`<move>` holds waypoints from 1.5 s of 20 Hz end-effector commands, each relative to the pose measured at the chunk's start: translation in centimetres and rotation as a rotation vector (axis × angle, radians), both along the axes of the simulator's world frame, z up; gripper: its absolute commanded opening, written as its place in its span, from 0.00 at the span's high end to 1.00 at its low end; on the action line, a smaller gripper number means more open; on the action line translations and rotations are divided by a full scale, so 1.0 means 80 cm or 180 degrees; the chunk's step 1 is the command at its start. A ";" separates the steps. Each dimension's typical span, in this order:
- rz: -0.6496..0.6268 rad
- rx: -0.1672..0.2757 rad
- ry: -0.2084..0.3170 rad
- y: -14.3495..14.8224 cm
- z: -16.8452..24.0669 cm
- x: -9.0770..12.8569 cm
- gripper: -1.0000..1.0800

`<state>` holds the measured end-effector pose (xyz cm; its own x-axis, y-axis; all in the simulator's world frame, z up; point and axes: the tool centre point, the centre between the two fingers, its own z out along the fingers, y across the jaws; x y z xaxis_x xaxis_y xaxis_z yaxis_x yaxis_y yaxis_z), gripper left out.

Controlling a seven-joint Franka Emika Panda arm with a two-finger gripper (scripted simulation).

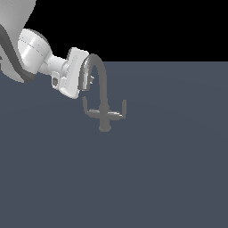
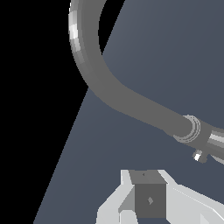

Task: Turn on the faucet by rotating a designated handle.

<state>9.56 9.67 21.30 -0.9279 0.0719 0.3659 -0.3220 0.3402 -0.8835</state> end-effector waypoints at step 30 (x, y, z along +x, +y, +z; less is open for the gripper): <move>0.0403 -0.0184 0.1331 0.019 -0.103 -0.006 1.00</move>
